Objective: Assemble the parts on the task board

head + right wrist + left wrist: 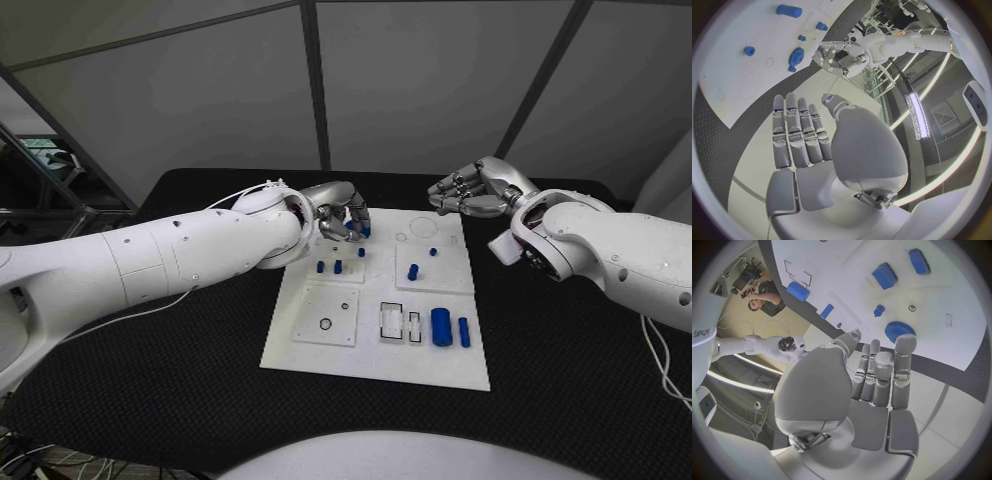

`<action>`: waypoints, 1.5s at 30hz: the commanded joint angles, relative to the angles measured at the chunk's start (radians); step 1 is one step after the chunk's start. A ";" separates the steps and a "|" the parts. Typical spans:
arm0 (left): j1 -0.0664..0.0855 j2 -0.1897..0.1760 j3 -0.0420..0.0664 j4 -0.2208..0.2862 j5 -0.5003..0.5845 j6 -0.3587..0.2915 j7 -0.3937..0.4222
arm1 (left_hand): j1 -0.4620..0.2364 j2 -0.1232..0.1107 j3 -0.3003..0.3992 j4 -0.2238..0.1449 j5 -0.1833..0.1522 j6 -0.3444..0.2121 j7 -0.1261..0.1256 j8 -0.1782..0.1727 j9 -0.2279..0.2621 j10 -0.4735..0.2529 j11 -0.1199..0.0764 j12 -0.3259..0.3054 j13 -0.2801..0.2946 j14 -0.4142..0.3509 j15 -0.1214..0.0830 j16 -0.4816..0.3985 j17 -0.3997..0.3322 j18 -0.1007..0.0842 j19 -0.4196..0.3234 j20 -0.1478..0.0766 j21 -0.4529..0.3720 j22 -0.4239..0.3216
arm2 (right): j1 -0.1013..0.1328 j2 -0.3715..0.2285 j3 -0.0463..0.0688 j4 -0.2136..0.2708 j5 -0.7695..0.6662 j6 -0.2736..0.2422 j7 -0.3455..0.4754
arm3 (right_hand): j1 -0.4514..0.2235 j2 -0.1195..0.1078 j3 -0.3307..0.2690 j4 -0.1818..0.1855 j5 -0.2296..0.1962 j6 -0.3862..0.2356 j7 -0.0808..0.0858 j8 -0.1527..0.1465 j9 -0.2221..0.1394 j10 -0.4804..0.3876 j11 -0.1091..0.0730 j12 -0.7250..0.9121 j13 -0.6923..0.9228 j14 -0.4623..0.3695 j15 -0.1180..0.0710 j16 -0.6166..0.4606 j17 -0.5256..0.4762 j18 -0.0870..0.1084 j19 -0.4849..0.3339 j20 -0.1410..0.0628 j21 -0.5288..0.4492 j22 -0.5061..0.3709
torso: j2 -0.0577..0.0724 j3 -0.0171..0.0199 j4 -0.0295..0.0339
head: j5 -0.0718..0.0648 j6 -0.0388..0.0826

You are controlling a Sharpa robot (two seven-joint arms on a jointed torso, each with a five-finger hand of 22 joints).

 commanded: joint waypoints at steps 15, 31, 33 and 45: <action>-0.013 0.050 -0.003 -0.061 -0.173 0.089 -0.011 | -0.019 -0.010 -0.011 -0.008 -0.002 0.054 -0.006 -0.033 -0.044 0.056 -0.012 -0.070 -0.081 0.138 -0.015 0.111 0.128 -0.070 0.151 -0.017 0.332 0.132 | 0.002 0.000 0.001 0.006 0.003 -0.002 0.005 | -0.006 0.000 0.007 -0.001 0.005 -0.003 0.001 -0.002 0.000 -0.007 0.000 -0.005 -0.001 -0.010 0.001 -0.004 -0.002 0.004 0.005 0.002 -0.006 -0.002 | -0.001 0.0003 0.0015 | -0.008 0.000; -0.018 0.064 -0.003 -0.074 -0.176 0.116 -0.021 | -0.026 -0.010 -0.025 -0.006 -0.002 0.064 -0.002 -0.041 -0.053 0.070 -0.010 -0.086 -0.097 0.154 -0.015 0.114 0.131 -0.077 0.171 -0.019 0.371 0.145 | 0.002 0.003 0.001 0.004 0.003 -0.003 0.005 | -0.006 -0.001 0.007 -0.001 0.004 -0.004 0.001 -0.002 -0.001 -0.007 0.001 -0.005 -0.001 -0.010 0.001 -0.004 -0.003 0.004 0.005 0.002 -0.006 -0.002 | -0.001 0.0003 0.0016 | -0.009 -0.001; -0.019 0.067 -0.003 -0.080 -0.176 0.116 -0.022 | -0.023 -0.007 -0.025 -0.008 -0.002 0.066 -0.001 -0.043 -0.054 0.074 -0.010 -0.088 -0.100 0.156 -0.015 0.114 0.130 -0.078 0.173 -0.019 0.374 0.146 | 0.002 0.003 0.001 0.004 0.003 -0.003 0.005 | -0.006 -0.001 0.007 -0.001 0.004 -0.004 0.001 -0.002 -0.001 -0.007 0.001 -0.005 -0.001 -0.010 0.001 -0.004 -0.003 0.004 0.005 0.002 -0.006 -0.002 | -0.001 0.0001 0.0013 | -0.009 -0.001; -0.029 0.089 -0.003 -0.110 -0.176 0.117 -0.022 | 0.004 0.013 -0.002 -0.023 0.000 0.079 0.002 -0.050 -0.062 0.095 -0.011 -0.105 -0.115 0.165 -0.017 0.116 0.130 -0.081 0.182 -0.020 0.391 0.153 | 0.002 0.006 0.001 0.004 0.003 -0.001 0.006 | -0.006 -0.001 0.007 -0.001 0.004 -0.004 0.001 -0.002 -0.001 -0.007 0.001 -0.005 -0.001 -0.010 0.001 -0.004 -0.003 0.004 0.005 0.002 -0.006 -0.002 | -0.001 0.0002 0.0013 | -0.009 -0.002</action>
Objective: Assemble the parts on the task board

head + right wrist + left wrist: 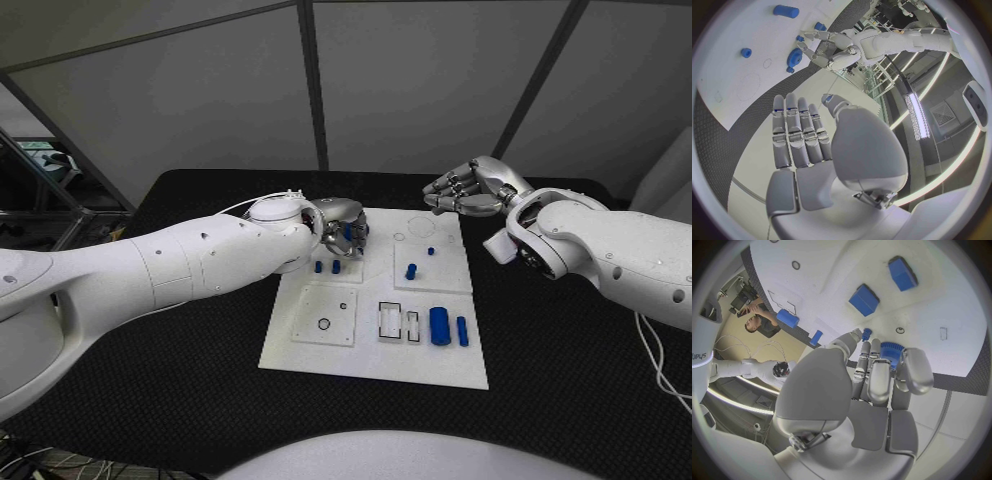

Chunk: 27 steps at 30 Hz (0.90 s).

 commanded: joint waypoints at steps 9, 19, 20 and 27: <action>-0.008 0.015 0.001 -0.024 -0.009 0.013 -0.003 | 0.010 0.009 0.015 -0.007 0.000 0.012 0.003 -0.005 -0.004 0.017 -0.001 -0.012 -0.006 0.010 0.000 0.005 0.000 -0.012 0.012 -0.001 0.009 0.146 | 0.002 0.003 0.001 0.001 0.003 0.000 0.006 | -0.006 -0.001 0.007 -0.001 0.004 -0.004 0.001 -0.002 0.000 -0.007 0.001 -0.005 -0.001 -0.010 0.001 -0.004 -0.001 0.004 0.005 0.002 -0.006 -0.001 | 0.000 0.0002 -0.0002 | 0.000 -0.001; -0.010 0.023 0.001 -0.043 -0.009 0.013 -0.001 | 0.022 0.019 0.044 -0.021 -0.019 0.021 0.005 -0.013 -0.010 0.039 -0.003 -0.024 -0.016 0.014 -0.003 0.007 0.000 -0.014 0.016 -0.003 0.017 0.150 | 0.002 0.005 0.001 0.001 0.003 0.001 0.007 | -0.006 -0.001 0.007 -0.001 0.004 -0.004 0.001 -0.002 0.000 -0.007 0.001 -0.005 -0.001 -0.010 0.001 -0.004 -0.001 0.004 0.005 0.002 -0.006 -0.001 | -0.001 0.0005 -0.0002 | 0.000 -0.001; -0.010 0.024 0.001 -0.043 -0.009 0.013 0.000 | 0.025 0.023 0.052 -0.024 -0.028 0.024 0.005 -0.013 -0.011 0.044 -0.004 -0.026 -0.017 0.015 -0.004 0.008 0.001 -0.014 0.017 -0.004 0.019 0.151 | 0.002 0.005 0.001 0.001 0.003 0.001 0.007 | -0.006 -0.001 0.007 -0.001 0.004 -0.004 0.001 -0.002 0.000 -0.007 0.001 -0.005 -0.001 -0.010 0.001 -0.004 -0.001 0.004 0.005 0.002 -0.006 -0.001 | -0.001 0.0006 -0.0002 | 0.000 -0.001; -0.011 0.024 0.001 -0.043 -0.009 0.006 0.012 | 0.031 0.036 0.086 -0.038 -0.038 0.049 0.002 -0.015 -0.014 0.079 -0.011 -0.036 -0.022 0.017 -0.010 0.010 0.002 -0.017 0.022 -0.008 0.035 0.158 | 0.002 0.006 0.001 0.000 0.003 0.002 0.007 | -0.006 0.001 0.008 -0.001 0.005 -0.004 0.002 -0.003 -0.001 -0.007 0.001 -0.005 -0.001 -0.010 0.001 -0.003 -0.003 0.004 0.006 0.002 -0.008 -0.002 | -0.001 0.0004 0.0002 | 0.001 -0.002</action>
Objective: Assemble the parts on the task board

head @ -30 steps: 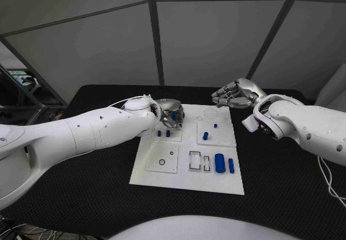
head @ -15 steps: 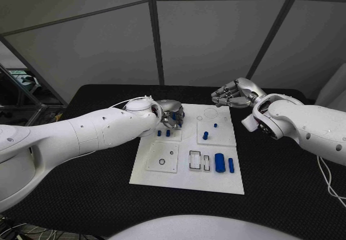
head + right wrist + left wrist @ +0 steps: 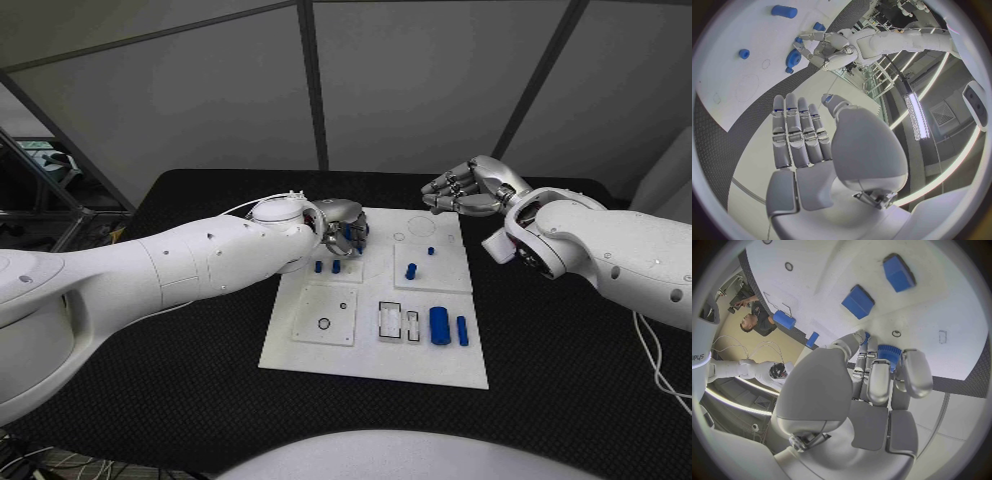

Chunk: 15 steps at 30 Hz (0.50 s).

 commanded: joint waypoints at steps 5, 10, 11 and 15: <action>-0.003 -0.002 -0.001 0.007 -0.007 -0.005 0.017 | -0.007 0.005 0.019 -0.004 -0.007 0.024 -0.001 -0.007 -0.001 0.026 -0.005 -0.017 -0.005 0.008 -0.007 0.007 -0.001 -0.017 0.010 -0.004 0.009 0.160 | 0.002 0.001 0.001 0.002 0.003 0.002 0.007 | -0.006 0.001 0.005 0.001 0.005 -0.004 0.002 -0.003 -0.001 -0.007 0.001 -0.005 -0.001 -0.006 -0.003 -0.003 -0.001 0.004 0.006 0.002 -0.003 -0.001 | 0.000 -0.0002 0.0005 | 0.001 0.001; -0.005 -0.019 0.000 0.025 0.001 -0.029 0.023 | -0.010 0.004 0.022 -0.007 -0.008 0.028 -0.001 -0.008 -0.002 0.031 -0.006 -0.022 -0.006 0.008 -0.007 0.006 -0.003 -0.018 0.011 -0.004 0.011 0.161 | 0.002 0.000 0.001 0.003 0.003 0.002 0.008 | -0.006 0.001 0.005 0.001 0.005 -0.004 0.002 -0.003 -0.001 -0.007 0.001 -0.005 -0.001 -0.006 -0.003 -0.003 -0.001 0.004 0.006 0.002 -0.003 -0.001 | 0.000 -0.0007 0.0004 | 0.000 0.003; -0.005 -0.026 0.002 0.032 0.005 -0.035 0.023 | -0.011 0.003 0.022 -0.007 -0.008 0.029 -0.001 -0.009 -0.002 0.032 -0.005 -0.023 -0.006 0.008 -0.007 0.006 -0.004 -0.018 0.011 -0.005 0.011 0.161 | 0.002 -0.001 0.001 0.003 0.003 0.002 0.007 | -0.006 0.001 0.005 0.001 0.005 -0.004 0.002 -0.003 -0.001 -0.007 0.001 -0.005 -0.001 -0.006 -0.003 -0.003 -0.001 0.004 0.006 0.002 -0.003 -0.001 | 0.000 -0.0007 0.0008 | -0.001 0.004; -0.005 -0.046 0.036 0.055 0.014 -0.044 0.022 | -0.015 0.001 0.024 -0.008 -0.008 0.030 0.001 -0.011 -0.003 0.034 -0.005 -0.028 -0.008 0.008 -0.007 0.006 -0.005 -0.018 0.011 -0.005 0.012 0.162 | 0.002 -0.003 0.001 0.003 0.003 0.001 0.007 | -0.006 0.001 0.005 0.001 0.005 -0.004 0.002 -0.003 -0.001 -0.007 0.001 -0.005 -0.001 -0.006 -0.003 -0.003 -0.001 0.004 0.006 0.002 -0.003 -0.001 | 0.000 0.0002 0.0005 | -0.001 0.006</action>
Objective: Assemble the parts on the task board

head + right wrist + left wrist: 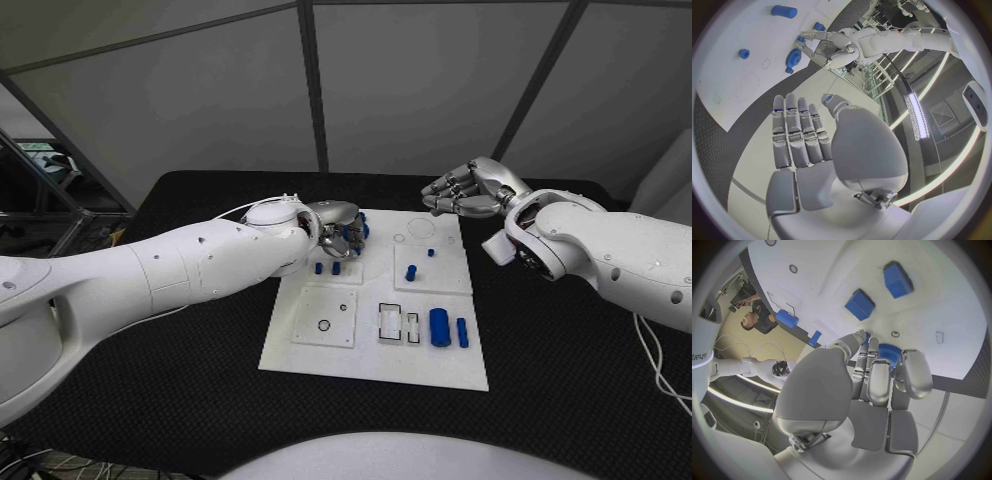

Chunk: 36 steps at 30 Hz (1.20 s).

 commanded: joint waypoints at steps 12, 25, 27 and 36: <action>0.005 -0.105 0.087 0.112 0.054 -0.005 -0.025 | -0.023 -0.009 0.008 -0.001 -0.004 0.013 0.000 -0.012 -0.002 0.018 0.002 -0.020 -0.004 0.009 -0.006 0.006 -0.002 -0.020 0.010 -0.001 0.013 0.164 | 0.002 -0.005 0.001 0.004 0.003 -0.001 0.005 | -0.006 0.001 0.005 0.001 0.005 -0.004 0.002 -0.003 -0.001 -0.007 0.001 -0.005 -0.001 -0.006 -0.003 -0.003 -0.001 0.004 0.006 0.002 -0.004 -0.001 | 0.000 0.0013 0.0029 | 0.005 0.002; -0.004 -0.138 0.089 0.100 0.065 0.023 -0.046 | -0.029 -0.011 0.009 -0.001 -0.005 0.016 -0.001 -0.014 -0.003 0.023 0.001 -0.025 -0.005 0.009 -0.006 0.006 -0.003 -0.020 0.011 -0.001 0.015 0.165 | 0.002 -0.006 0.001 0.005 0.003 0.000 0.003 | -0.006 0.001 0.005 0.001 0.005 -0.004 0.002 -0.003 -0.001 -0.007 0.001 -0.005 -0.001 -0.006 -0.003 -0.003 -0.001 0.004 0.006 0.002 -0.004 -0.001 | 0.000 0.0007 0.0011 | 0.011 0.003; -0.008 -0.134 0.089 0.092 0.065 0.023 -0.045 | -0.029 -0.011 0.009 -0.001 -0.005 0.016 -0.001 -0.014 -0.003 0.023 0.001 -0.025 -0.005 0.009 -0.006 0.006 -0.003 -0.020 0.011 -0.001 0.015 0.165 | 0.002 -0.007 0.001 0.005 0.003 0.000 0.003 | -0.006 0.001 0.005 0.001 0.005 -0.004 0.002 -0.003 -0.001 -0.007 0.001 -0.005 -0.001 -0.006 -0.003 -0.003 -0.001 0.004 0.006 0.002 -0.004 -0.001 | 0.000 0.0007 0.0013 | 0.010 0.004; -0.016 -0.116 0.087 0.062 0.065 0.037 -0.042 | -0.033 -0.015 0.008 -0.001 -0.005 0.018 -0.001 -0.016 -0.004 0.026 0.001 -0.029 -0.005 0.009 -0.006 0.006 -0.005 -0.020 0.011 -0.001 0.014 0.165 | 0.002 -0.007 0.001 0.006 0.003 0.000 0.003 | -0.006 0.001 0.005 0.001 0.005 -0.004 0.002 -0.003 -0.001 -0.007 0.001 -0.005 -0.001 -0.006 -0.003 -0.003 -0.001 0.004 0.006 0.002 -0.004 -0.001 | 0.000 0.0024 0.0027 | 0.008 0.006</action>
